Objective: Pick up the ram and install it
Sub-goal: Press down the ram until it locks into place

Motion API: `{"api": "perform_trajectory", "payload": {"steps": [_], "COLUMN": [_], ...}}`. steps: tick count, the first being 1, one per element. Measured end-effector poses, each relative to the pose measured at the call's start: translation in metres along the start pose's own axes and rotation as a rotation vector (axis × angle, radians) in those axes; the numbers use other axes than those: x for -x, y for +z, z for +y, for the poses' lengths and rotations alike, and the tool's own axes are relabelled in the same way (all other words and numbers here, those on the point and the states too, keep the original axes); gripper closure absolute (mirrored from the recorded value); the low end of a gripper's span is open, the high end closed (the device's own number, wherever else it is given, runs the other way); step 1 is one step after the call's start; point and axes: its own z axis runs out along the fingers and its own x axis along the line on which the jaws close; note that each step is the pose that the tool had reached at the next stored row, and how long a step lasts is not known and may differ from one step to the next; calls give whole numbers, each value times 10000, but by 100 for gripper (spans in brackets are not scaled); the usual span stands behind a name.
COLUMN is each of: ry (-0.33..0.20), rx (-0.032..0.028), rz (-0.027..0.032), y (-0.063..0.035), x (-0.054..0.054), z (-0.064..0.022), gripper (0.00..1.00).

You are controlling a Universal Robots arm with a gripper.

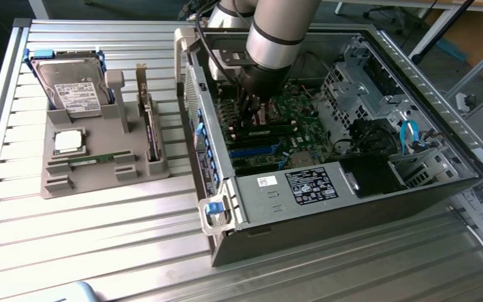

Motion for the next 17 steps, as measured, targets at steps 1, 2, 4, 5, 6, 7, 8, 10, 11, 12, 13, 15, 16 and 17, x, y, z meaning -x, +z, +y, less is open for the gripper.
{"api": "perform_trajectory", "payload": {"steps": [1, 2, 4, 5, 6, 7, 8, 10, 11, 12, 13, 15, 16, 17], "ry": [0, -1, 0, 0, 0, 0, 0, 0, 0, -1, 0, 0, 0, 0], "rx": [0, -1, -1, -1, -1, 0, 0, -1, 0, -2, -2, 0, 0, 1], "rz": [0, -2, -2, -2, -1, -1, -1, -1, -1, -4, -3, 1, 2, 2], "y": [2, 5, 13, 16, 18, 18, 18, 19, 20, 25, 28, 34, 35, 35], "x": [0, 0, -2, -2, -3, -3, -3, -3, -3, -3, -3, -3, -4, -3], "z": [0, 0, -1, -1, -1, -1, -1, -1, -1, -2, -2, -2, -2, -2], "gripper": [89, 89, 89, 89, 89, 89, 89, 89, 89, 89, 89, 89, 89, 89]}}
